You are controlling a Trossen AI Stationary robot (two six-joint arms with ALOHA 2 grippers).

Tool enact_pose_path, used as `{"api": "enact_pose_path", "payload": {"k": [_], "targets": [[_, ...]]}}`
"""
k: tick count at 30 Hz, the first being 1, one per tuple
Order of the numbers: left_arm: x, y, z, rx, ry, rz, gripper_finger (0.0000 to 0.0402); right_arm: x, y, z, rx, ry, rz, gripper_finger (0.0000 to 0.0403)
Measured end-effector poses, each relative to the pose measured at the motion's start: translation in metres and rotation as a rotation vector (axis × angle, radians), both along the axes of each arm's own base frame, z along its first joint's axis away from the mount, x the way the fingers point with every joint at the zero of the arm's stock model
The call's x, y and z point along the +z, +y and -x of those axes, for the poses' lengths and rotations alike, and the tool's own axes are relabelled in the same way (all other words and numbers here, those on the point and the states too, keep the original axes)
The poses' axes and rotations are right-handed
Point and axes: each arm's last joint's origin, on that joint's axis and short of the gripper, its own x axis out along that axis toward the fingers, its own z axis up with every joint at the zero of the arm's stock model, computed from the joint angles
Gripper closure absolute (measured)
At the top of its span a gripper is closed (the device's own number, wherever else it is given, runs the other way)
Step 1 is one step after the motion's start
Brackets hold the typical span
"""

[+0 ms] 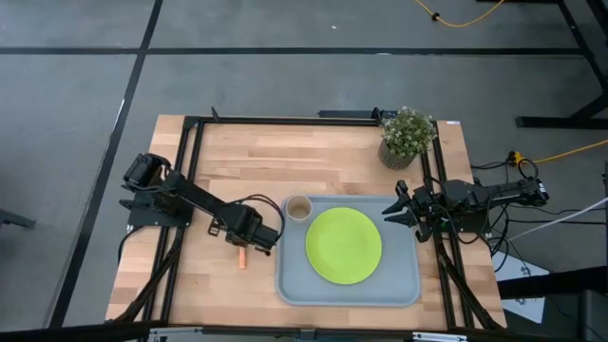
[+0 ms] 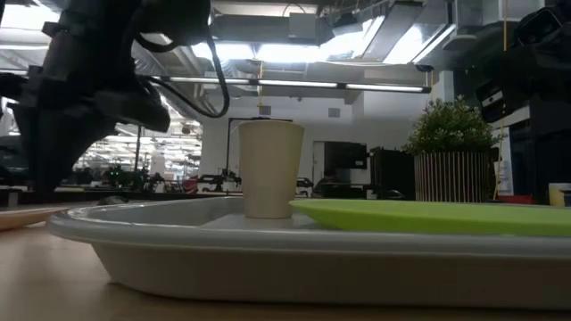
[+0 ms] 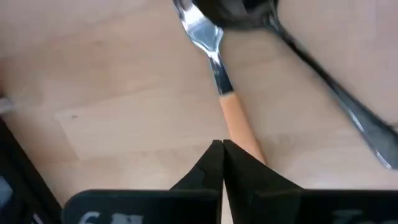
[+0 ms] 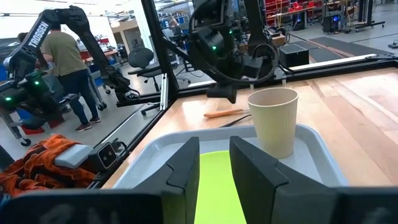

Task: Pick and place plate/cup/fork/spoon on tray
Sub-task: Put the orange fork on the gray serving tray to the right side of the green serving tray

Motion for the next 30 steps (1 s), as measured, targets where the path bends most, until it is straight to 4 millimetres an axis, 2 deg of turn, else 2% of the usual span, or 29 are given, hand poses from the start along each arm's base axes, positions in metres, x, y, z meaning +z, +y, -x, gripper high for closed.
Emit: {"api": "enact_pose_path", "payload": {"k": [10,17,22,26,30], "targets": [[-0.002,-0.024,-0.002,0.042,-0.071,0.069,0.0401,0.000,0.000,0.000,0.001,0.000,-0.001,0.0309],[-0.002,-0.041,0.006,0.053,-0.043,0.105,0.0401,0.000,0.000,0.000,0.001,0.000,-0.002,0.0309],[-0.009,-0.050,0.008,0.060,-0.024,0.099,0.0401,0.000,0.000,0.000,0.009,0.000,-0.001,0.0309],[-0.020,-0.051,0.001,0.052,-0.038,0.109,0.0401,0.000,0.000,0.000,0.009,0.001,0.000,0.0309],[-0.024,-0.043,-0.007,0.037,-0.065,0.099,0.0401,-0.001,0.000,0.000,0.009,0.006,0.000,0.0309]]}}
